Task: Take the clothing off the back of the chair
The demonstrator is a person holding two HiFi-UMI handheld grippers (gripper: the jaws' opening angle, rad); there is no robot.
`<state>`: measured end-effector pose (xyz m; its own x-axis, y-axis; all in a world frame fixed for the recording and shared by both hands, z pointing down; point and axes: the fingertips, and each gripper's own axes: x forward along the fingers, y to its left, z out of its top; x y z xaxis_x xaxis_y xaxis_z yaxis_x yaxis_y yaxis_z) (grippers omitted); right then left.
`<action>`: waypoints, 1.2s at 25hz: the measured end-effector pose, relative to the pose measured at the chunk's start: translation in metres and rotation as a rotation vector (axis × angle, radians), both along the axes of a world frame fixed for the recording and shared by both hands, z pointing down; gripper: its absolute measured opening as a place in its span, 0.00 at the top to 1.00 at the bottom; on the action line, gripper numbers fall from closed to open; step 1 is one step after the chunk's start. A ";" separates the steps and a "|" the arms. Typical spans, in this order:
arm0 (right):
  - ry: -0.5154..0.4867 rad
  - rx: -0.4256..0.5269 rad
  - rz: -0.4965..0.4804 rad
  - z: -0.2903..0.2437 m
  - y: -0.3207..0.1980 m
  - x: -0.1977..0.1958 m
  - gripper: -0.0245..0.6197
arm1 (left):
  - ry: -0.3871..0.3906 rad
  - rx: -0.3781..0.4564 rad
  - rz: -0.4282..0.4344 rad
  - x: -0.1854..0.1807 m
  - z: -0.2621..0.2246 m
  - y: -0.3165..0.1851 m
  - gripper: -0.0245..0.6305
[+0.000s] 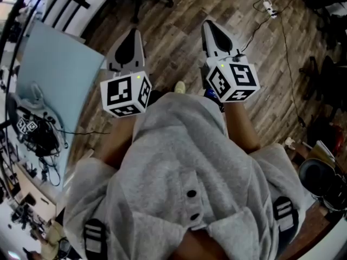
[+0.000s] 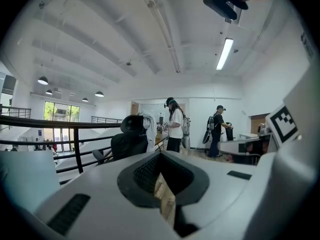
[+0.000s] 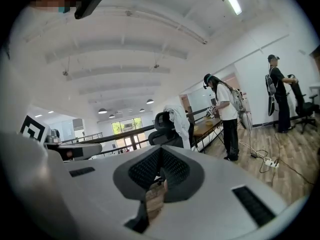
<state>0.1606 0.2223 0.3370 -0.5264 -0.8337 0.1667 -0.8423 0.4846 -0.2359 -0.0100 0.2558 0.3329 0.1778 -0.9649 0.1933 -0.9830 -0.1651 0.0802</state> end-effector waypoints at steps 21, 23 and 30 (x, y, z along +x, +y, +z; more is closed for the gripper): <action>-0.007 0.059 -0.064 -0.014 0.003 0.001 0.94 | -0.019 0.037 -0.002 0.019 -0.015 0.005 0.95; -0.008 0.064 -0.072 -0.014 0.003 0.001 0.94 | -0.020 0.040 -0.001 0.020 -0.015 0.002 0.95; 0.005 0.082 -0.080 -0.017 -0.007 -0.006 0.94 | -0.021 0.066 0.004 0.016 -0.020 -0.012 0.95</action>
